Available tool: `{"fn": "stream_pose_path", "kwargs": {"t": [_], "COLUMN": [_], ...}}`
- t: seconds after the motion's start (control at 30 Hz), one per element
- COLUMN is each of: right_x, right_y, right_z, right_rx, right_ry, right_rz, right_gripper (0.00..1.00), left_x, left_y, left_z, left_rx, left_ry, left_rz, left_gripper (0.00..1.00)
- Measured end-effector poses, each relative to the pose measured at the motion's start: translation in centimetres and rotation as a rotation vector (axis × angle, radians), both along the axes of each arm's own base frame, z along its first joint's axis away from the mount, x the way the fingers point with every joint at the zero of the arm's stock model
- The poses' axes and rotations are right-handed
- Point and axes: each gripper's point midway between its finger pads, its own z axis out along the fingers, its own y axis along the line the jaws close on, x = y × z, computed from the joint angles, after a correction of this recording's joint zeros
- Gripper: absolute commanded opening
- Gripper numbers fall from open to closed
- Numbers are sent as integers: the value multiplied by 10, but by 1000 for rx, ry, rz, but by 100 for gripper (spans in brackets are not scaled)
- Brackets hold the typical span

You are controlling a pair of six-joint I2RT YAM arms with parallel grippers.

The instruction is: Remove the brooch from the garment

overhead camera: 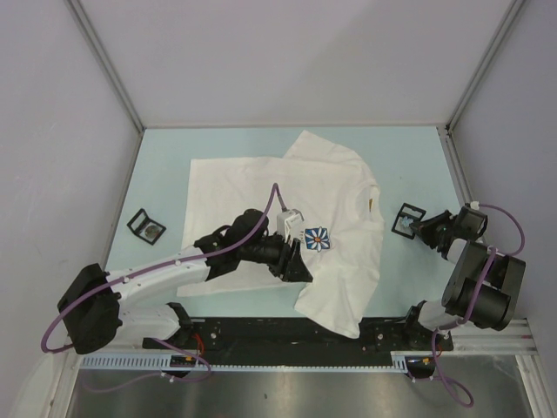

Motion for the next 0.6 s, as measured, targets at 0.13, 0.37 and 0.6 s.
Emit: {"fn": "stream_pose_path", "kwargs": {"t": [0.13, 0.37, 0.6], "right_x": [0, 1, 0], "right_y": [-1, 2, 7], "right_z": [0, -1, -5], "right_rx": [-5, -8, -18], "right_ry": [2, 6, 23], "right_rz": [-1, 12, 28], "right_gripper": [2, 4, 7], "left_x": [0, 0, 0], "left_y": [0, 0, 0], "left_z": [-1, -2, -1], "left_rx": [1, 3, 0], "left_ry": [2, 5, 5], "left_rz": [-1, -2, -2], "left_gripper": [55, 55, 55]}}
